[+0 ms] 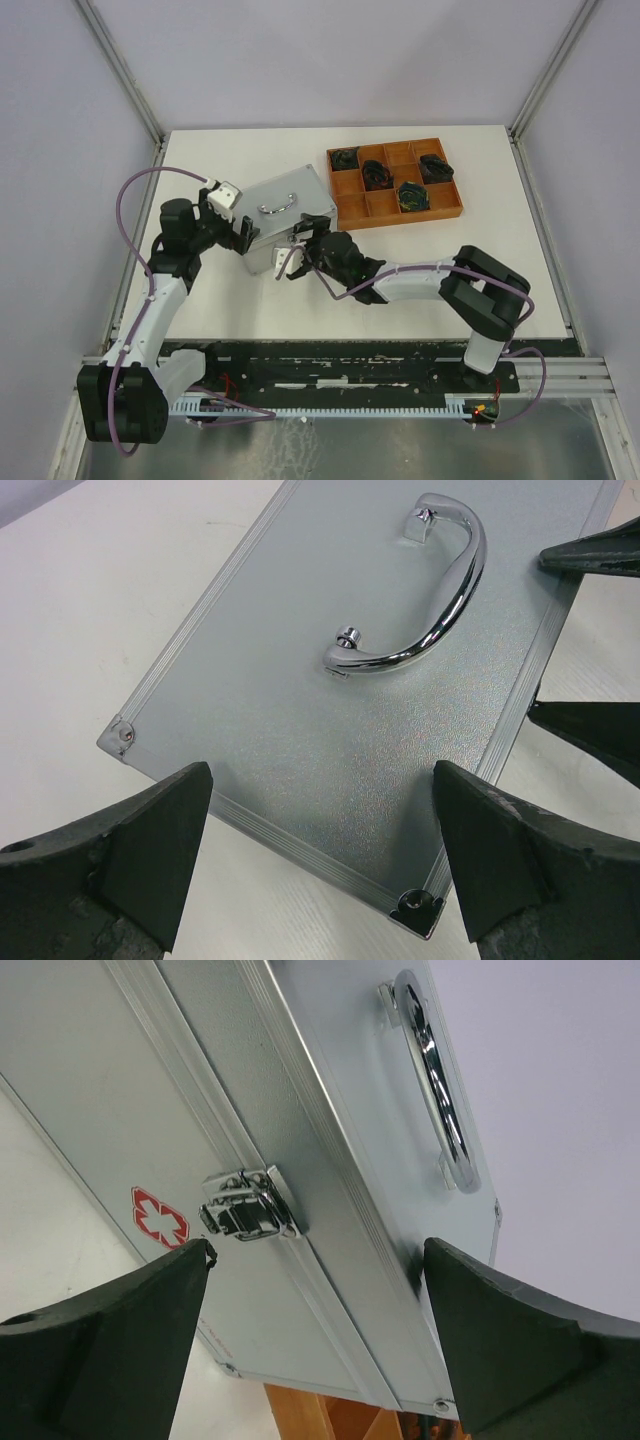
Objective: Organize the medicine kit
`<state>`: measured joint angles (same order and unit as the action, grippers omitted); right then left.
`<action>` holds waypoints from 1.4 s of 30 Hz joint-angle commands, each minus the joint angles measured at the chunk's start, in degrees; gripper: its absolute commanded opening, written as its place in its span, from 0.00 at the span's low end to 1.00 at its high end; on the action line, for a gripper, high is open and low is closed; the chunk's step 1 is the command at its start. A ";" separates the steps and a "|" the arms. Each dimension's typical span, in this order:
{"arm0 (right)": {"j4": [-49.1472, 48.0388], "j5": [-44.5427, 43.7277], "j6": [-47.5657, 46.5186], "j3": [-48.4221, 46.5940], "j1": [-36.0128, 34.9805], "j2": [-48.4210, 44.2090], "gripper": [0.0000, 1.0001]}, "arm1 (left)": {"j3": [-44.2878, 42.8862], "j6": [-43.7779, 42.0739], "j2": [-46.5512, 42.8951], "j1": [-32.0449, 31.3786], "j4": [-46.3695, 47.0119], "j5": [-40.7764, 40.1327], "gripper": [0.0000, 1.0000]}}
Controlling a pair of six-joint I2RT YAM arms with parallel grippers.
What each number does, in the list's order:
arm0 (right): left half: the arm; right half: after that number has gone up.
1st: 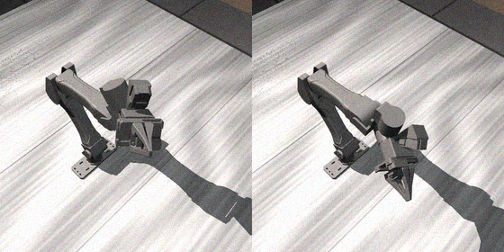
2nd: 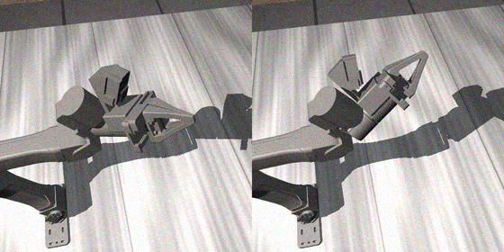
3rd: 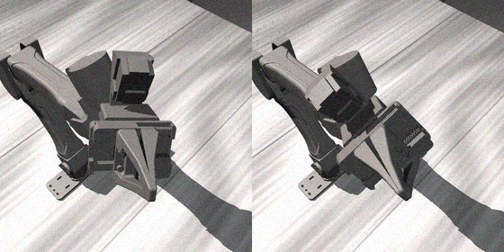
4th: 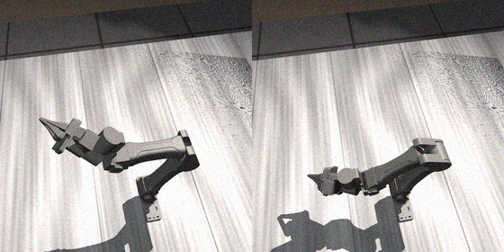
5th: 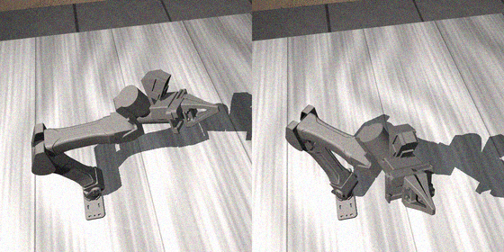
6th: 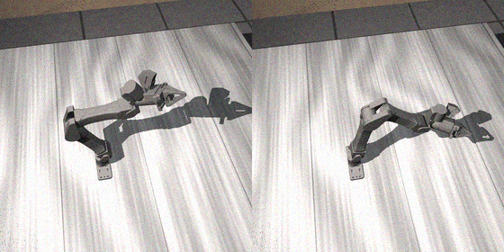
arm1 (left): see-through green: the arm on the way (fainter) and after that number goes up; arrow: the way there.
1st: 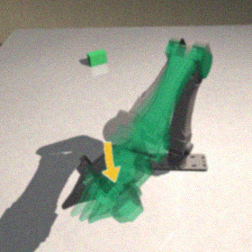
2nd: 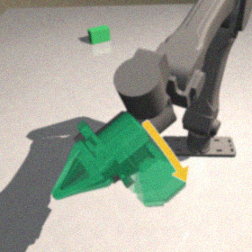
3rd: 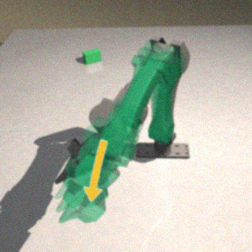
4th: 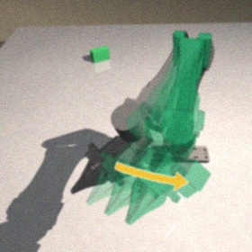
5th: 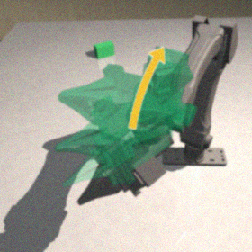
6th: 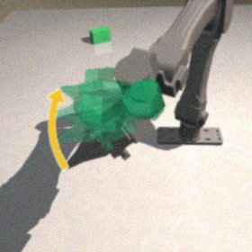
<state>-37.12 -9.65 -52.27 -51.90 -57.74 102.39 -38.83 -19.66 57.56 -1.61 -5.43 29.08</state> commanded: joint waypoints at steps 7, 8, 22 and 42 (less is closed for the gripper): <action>22.78 1.93 7.70 -0.41 0.46 -14.74 1.00 | -5.01 4.26 -0.72 0.50 1.49 -1.61 0.99; 25.42 2.19 8.58 -0.69 0.49 -16.23 1.00 | -5.74 4.95 -0.46 0.58 1.75 -2.56 0.99; 53.55 -4.58 34.53 -13.84 18.49 -27.65 1.00 | -13.43 17.73 3.39 6.98 4.54 -15.16 0.99; 61.58 -5.28 52.05 -12.81 44.46 -37.93 1.00 | -7.28 23.23 1.17 11.22 13.10 -13.15 0.99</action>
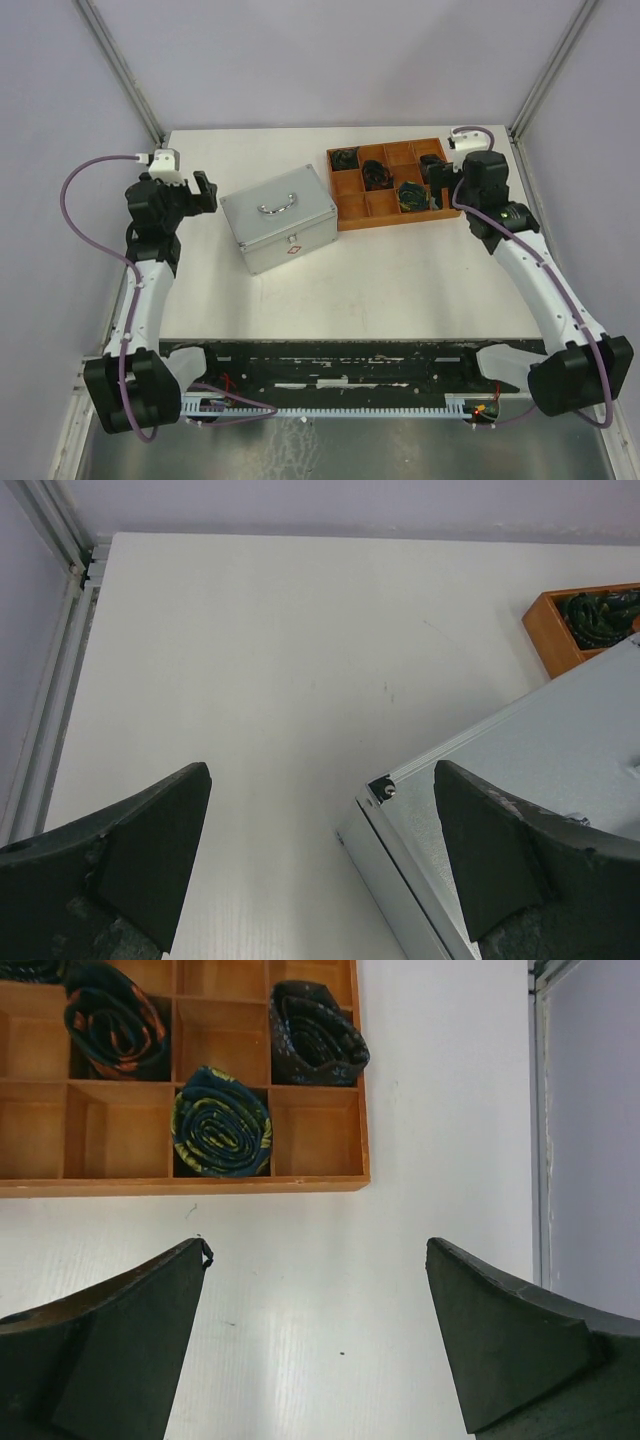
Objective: Organize the medicine kit
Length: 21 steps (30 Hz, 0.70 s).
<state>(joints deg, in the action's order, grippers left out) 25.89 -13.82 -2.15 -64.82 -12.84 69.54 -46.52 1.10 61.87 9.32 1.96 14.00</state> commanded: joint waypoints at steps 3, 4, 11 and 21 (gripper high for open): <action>-0.84 -1.20 1.84 0.19 -0.43 -7.60 1.00 | 1.25 3.00 -5.63 0.29 6.35 1.86 0.99; -0.70 -1.25 1.93 0.18 -0.43 -8.53 1.00 | 1.26 3.10 -6.35 0.33 6.12 1.72 0.99; -2.11 -1.47 2.68 2.24 -0.43 -13.98 1.00 | 0.40 1.59 -12.61 0.33 2.97 2.29 0.99; -9.18 -4.55 -0.56 9.58 -0.42 -21.49 1.00 | 8.74 3.04 -22.65 0.27 7.49 4.97 0.99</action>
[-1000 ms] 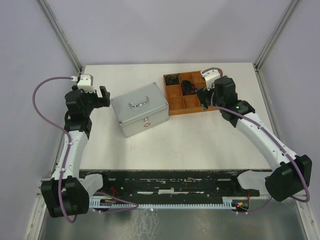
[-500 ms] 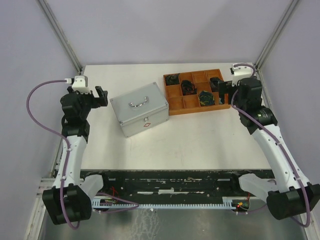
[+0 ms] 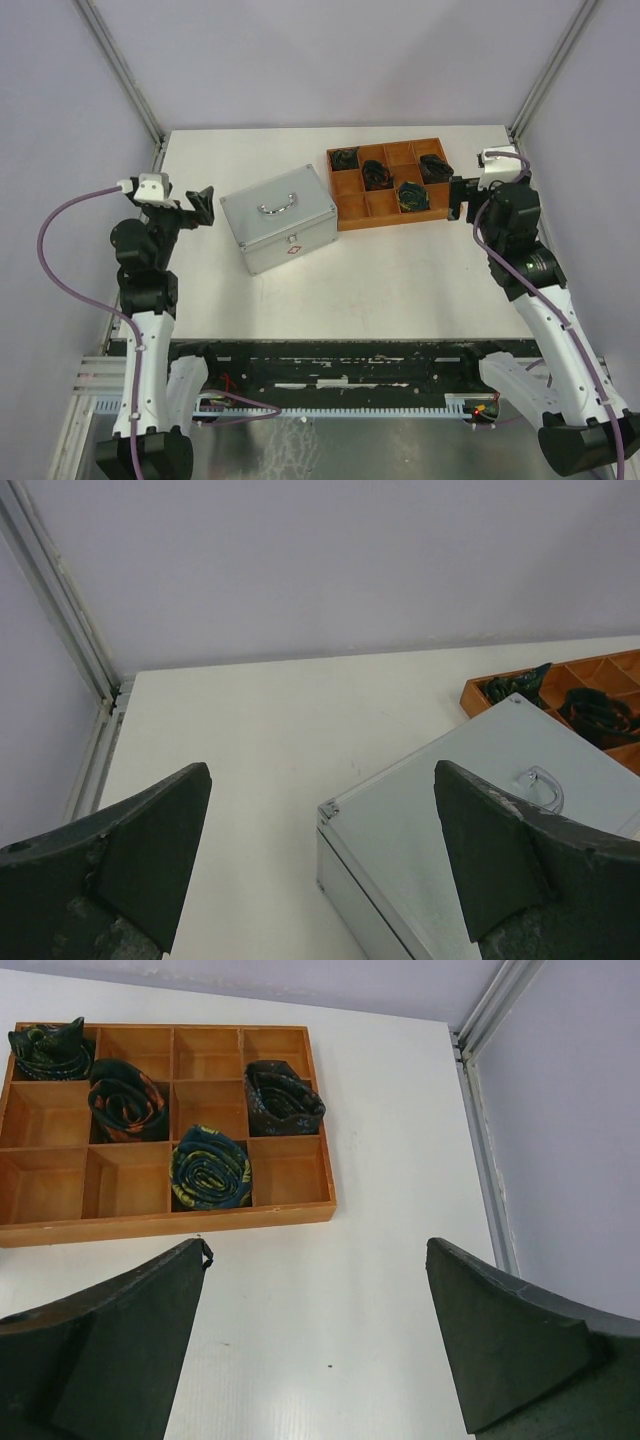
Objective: Organize the medicine kit
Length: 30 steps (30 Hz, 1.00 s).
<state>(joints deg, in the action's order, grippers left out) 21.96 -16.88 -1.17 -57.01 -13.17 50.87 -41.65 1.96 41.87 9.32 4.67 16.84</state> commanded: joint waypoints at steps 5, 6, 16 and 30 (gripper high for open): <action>-5.07 2.12 -1.91 3.17 0.35 -3.63 1.00 | 6.98 1.86 -7.75 0.32 7.24 1.44 0.99; -4.78 2.98 -1.93 3.26 0.60 -3.79 1.00 | 6.87 1.63 -8.05 0.27 6.76 1.30 0.99; -5.17 6.22 -2.50 4.57 2.27 -5.18 1.00 | 5.14 0.23 -8.33 0.30 2.68 0.97 0.99; -5.30 7.48 -2.92 4.99 2.61 -4.55 1.00 | 4.47 -0.46 -7.81 0.31 1.25 1.81 0.99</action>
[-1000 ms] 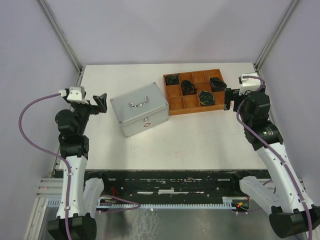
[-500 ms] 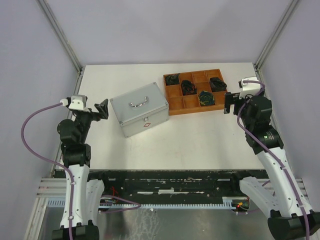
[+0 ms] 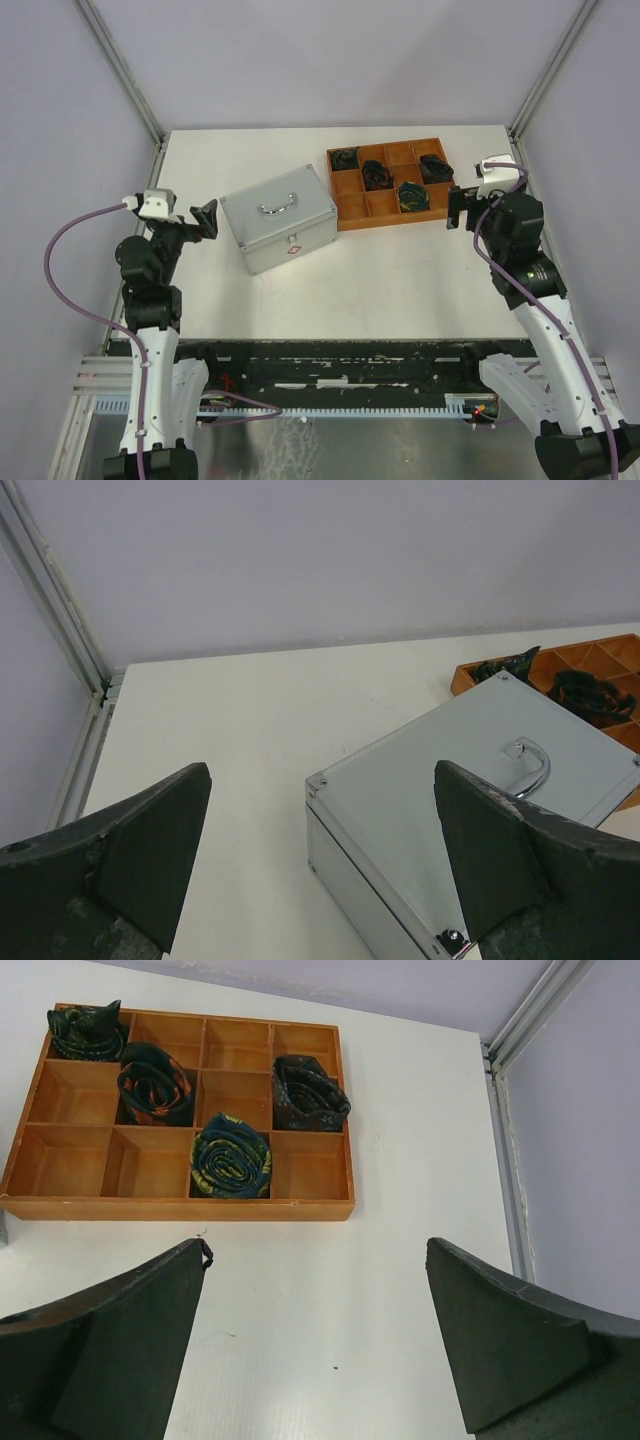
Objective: Organize the medicine kit
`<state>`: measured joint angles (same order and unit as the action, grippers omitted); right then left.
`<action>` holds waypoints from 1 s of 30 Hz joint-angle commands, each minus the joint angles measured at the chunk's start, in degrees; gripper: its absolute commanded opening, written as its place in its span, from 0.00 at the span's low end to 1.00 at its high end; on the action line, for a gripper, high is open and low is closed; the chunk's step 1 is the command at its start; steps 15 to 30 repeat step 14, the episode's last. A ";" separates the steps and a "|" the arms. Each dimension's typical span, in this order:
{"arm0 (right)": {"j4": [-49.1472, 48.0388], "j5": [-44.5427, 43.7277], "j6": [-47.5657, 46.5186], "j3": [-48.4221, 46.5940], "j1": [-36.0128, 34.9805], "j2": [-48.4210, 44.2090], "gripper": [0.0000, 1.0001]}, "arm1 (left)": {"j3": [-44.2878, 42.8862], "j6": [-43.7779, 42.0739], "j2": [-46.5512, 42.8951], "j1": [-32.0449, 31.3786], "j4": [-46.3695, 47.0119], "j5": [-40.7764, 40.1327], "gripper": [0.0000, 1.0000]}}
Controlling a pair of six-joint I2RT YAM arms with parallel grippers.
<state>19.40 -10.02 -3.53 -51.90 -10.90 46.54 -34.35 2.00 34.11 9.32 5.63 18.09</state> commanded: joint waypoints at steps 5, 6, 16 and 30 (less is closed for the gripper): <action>-2.40 0.91 -0.69 -0.16 0.39 -0.09 1.00 | -2.92 -0.90 -0.04 0.27 -0.09 0.89 0.99; -2.31 1.03 -0.69 -0.21 0.41 -0.06 1.00 | -2.93 -0.91 0.01 0.30 -0.16 0.90 0.99; -2.26 1.32 -0.69 -0.20 0.53 -0.22 1.00 | -3.00 -1.12 0.13 0.32 -0.35 0.72 0.99; -2.26 1.32 -0.69 -0.20 0.53 -0.22 1.00 | -3.00 -1.12 0.13 0.32 -0.35 0.72 0.99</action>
